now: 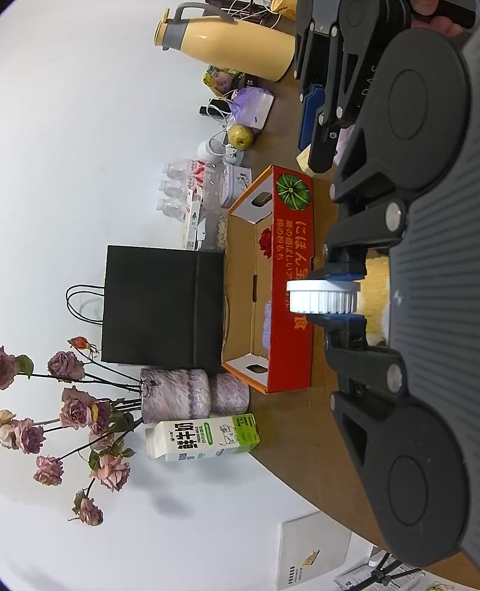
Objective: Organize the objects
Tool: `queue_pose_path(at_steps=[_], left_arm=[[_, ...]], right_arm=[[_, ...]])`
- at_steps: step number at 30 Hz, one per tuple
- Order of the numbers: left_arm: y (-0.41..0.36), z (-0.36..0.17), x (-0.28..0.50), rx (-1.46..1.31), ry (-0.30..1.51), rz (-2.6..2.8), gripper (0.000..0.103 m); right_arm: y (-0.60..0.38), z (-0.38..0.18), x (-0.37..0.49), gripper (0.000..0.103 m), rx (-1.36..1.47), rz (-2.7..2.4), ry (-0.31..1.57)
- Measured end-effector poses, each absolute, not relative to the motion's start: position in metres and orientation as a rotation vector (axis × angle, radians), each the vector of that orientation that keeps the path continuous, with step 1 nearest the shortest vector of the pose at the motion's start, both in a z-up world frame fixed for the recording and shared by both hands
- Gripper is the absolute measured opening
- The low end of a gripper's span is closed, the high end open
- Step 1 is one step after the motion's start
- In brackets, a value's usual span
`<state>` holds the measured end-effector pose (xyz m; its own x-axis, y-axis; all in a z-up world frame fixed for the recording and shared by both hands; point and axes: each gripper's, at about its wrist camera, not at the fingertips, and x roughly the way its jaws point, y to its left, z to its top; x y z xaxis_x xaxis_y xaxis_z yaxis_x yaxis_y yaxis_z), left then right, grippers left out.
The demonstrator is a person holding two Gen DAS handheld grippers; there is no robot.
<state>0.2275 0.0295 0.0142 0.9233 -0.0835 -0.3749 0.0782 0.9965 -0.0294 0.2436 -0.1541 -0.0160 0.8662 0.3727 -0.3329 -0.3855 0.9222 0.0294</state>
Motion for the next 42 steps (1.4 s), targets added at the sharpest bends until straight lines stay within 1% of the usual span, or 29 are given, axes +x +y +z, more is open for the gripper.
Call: queue_pose_path(at_steps=[19,30,42], left_arm=[[0.018,0.030,0.301,-0.023,0.361,-0.103,0.016],[0.014,0.039,0.332,-0.043,0.329,-0.109,0.016],[0.023,0.046,0.357,-0.061,0.312,-0.117,0.016]], right_arm=[[-0.154,-0.006,0.304,0.020,-0.003,0.361,0.327],[-0.147,0.010,0.333,0.020,-0.026,0.360,0.279],[-0.138,0.019,0.364,0.020,-0.028,0.373,0.279]])
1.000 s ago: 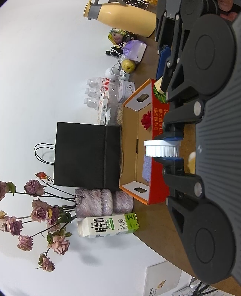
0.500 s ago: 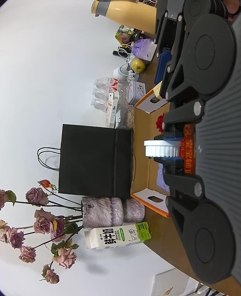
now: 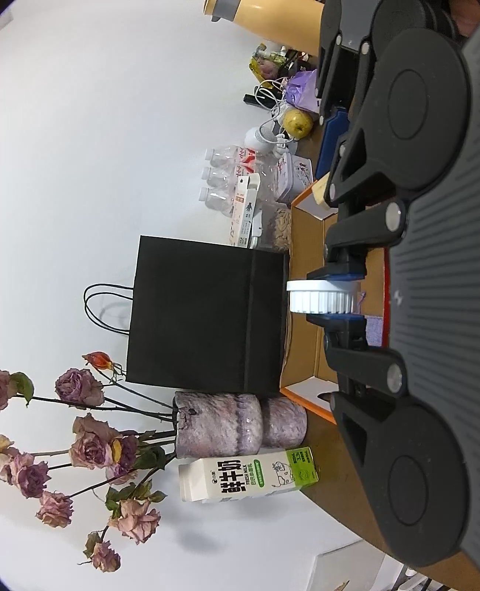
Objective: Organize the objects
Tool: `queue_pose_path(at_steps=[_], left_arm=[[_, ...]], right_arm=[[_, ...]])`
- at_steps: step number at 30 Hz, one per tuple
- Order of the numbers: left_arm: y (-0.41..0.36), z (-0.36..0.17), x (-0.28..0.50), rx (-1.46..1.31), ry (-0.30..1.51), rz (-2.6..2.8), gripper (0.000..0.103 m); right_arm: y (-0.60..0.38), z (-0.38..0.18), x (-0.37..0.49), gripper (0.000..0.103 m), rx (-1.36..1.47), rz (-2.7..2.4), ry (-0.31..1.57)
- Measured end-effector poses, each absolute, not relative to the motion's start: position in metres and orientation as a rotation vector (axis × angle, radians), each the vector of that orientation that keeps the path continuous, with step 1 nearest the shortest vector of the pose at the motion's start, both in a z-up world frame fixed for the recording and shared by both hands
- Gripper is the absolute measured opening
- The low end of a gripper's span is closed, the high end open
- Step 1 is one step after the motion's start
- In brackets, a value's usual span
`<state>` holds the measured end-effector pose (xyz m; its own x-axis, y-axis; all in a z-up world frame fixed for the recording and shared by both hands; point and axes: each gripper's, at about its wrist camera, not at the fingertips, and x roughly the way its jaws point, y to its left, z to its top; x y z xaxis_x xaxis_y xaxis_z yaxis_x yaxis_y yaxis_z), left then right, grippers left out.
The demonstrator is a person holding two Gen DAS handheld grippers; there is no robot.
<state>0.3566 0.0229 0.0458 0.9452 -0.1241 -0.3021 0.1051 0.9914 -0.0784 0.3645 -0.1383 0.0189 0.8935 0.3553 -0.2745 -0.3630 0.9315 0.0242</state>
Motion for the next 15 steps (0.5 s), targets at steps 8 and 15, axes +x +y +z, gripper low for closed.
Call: queue_pose_path(at_steps=[8,15], left_arm=[[0.028,0.048,0.373,-0.063,0.301,-0.124,0.016],[0.035,0.051,0.391,-0.072,0.308,-0.141,0.016]], right_arm=[[-0.139,0.021,0.383,0.020,-0.018,0.363,0.282],[-0.136,0.023,0.399,0.020,-0.026,0.357,0.282]])
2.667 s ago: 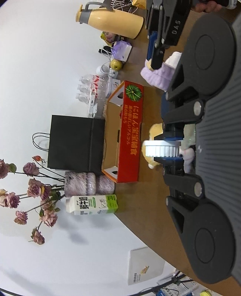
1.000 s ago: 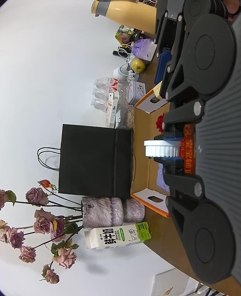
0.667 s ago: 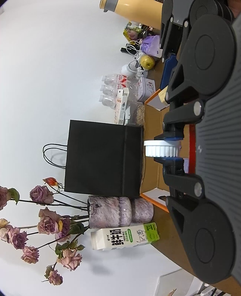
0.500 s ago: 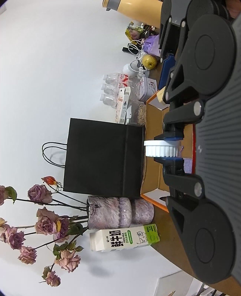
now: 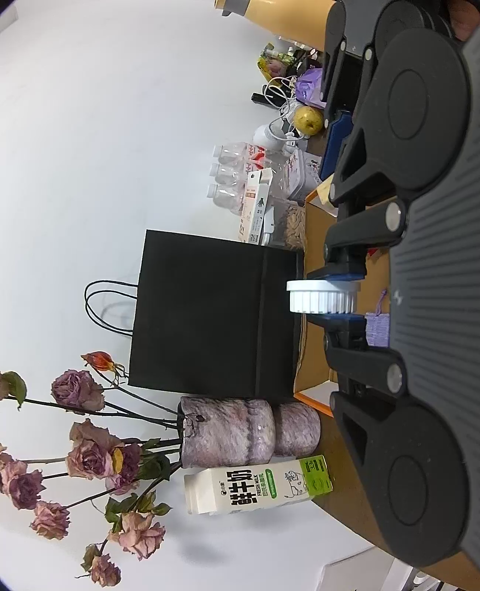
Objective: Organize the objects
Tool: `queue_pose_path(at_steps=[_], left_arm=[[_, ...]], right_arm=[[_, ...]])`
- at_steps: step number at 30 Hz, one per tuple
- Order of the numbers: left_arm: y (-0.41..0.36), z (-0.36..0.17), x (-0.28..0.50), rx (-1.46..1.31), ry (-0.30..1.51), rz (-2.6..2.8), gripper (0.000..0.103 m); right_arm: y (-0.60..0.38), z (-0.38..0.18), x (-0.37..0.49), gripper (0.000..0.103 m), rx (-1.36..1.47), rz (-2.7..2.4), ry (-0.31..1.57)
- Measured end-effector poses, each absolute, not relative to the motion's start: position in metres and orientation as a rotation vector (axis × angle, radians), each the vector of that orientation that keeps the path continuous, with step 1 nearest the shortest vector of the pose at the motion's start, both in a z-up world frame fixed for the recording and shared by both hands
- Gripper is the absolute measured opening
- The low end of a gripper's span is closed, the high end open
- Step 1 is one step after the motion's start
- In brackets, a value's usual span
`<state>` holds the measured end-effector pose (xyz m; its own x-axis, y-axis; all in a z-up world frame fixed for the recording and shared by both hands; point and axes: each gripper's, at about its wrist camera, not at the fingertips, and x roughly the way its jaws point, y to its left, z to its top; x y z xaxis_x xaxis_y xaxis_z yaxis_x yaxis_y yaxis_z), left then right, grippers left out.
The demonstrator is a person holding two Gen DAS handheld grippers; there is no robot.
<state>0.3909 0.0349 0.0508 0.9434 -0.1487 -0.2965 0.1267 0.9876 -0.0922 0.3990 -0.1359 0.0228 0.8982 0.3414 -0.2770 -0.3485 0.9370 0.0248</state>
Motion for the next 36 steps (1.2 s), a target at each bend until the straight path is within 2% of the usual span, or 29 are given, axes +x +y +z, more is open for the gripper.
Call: queue_pose_path(at_steps=[17,36], left_arm=[[0.035,0.042,0.441,-0.055,0.350,-0.168,0.016],[0.034,0.003,0.492,-0.039,0.470,-0.142,0.016]], right_arm=[[-0.136,0.012,0.439,0.020,-0.027,0.325,0.327],[-0.141,-0.020,0.481,0.020,-0.020,0.270,0.433]])
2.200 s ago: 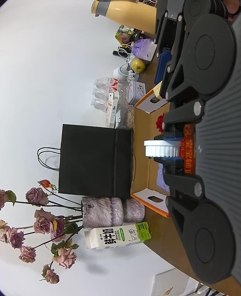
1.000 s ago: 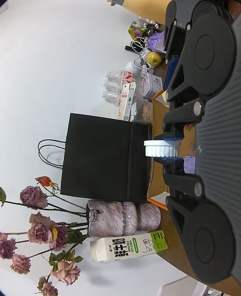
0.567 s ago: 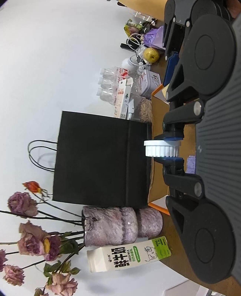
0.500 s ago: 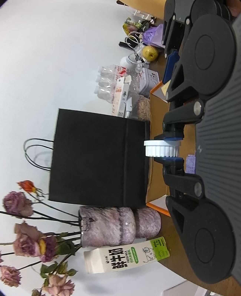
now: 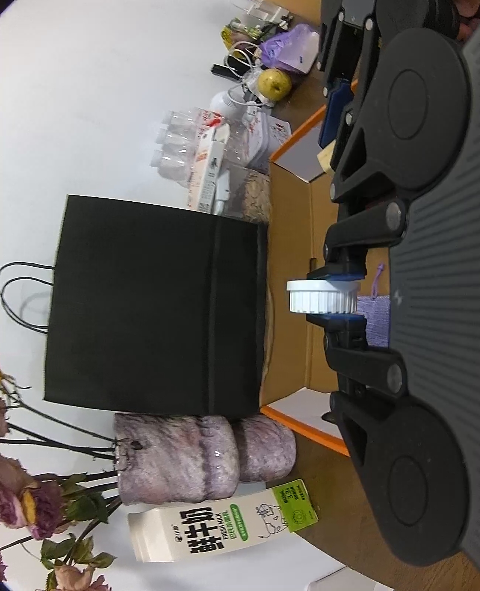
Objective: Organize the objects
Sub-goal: 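Open both tools to drop the soap bar and white lid into the box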
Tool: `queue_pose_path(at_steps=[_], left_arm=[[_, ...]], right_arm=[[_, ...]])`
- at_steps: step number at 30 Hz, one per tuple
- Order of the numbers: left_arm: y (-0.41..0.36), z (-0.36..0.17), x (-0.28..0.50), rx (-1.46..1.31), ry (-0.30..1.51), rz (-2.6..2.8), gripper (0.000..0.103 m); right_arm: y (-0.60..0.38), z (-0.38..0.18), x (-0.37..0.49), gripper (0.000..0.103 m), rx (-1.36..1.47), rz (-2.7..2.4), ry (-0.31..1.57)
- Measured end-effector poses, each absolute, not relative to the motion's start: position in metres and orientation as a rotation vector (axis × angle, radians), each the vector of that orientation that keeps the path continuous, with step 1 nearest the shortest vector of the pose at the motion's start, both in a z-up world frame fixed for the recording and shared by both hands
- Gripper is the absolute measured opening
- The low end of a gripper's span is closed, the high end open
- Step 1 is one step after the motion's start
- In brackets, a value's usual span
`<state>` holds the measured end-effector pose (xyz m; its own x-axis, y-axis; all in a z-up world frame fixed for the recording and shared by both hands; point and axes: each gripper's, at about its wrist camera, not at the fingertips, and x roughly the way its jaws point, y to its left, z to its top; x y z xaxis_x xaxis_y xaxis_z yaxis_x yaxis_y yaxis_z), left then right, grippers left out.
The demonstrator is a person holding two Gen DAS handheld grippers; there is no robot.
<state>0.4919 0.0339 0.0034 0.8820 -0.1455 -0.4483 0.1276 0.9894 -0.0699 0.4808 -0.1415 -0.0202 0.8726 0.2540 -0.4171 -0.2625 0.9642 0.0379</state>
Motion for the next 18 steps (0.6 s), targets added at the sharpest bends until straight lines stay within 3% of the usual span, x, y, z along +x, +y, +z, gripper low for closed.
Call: queue_pose_path(at_steps=[3,5,6,7,9,11,18], left_arm=[[0.033,0.000,0.495,-0.035,0.487,-0.138,0.020],[0.034,-0.002,0.497,-0.037,0.496,-0.126,0.057],[0.035,-0.002,0.497,-0.042,0.486,-0.116,0.085],[0.036,-0.001,0.496,-0.046,0.472,-0.105,0.102],[0.039,0.002,0.494,-0.052,0.445,-0.090,0.103],[0.042,0.004,0.494,-0.069,0.443,-0.092,0.103],[0.043,0.009,0.492,-0.079,0.448,-0.071,0.103]], right_arm=[[-0.142,-0.022,0.483,0.020,-0.021,0.268,0.445],[-0.142,-0.024,0.485,0.021,-0.023,0.265,0.457],[-0.142,-0.025,0.486,0.028,-0.026,0.260,0.461],[-0.142,-0.026,0.488,0.036,-0.027,0.256,0.467],[-0.143,-0.027,0.489,0.086,-0.025,0.245,0.471],[-0.144,-0.028,0.488,0.103,-0.029,0.226,0.463],[-0.141,-0.028,0.486,0.103,-0.046,0.220,0.471]])
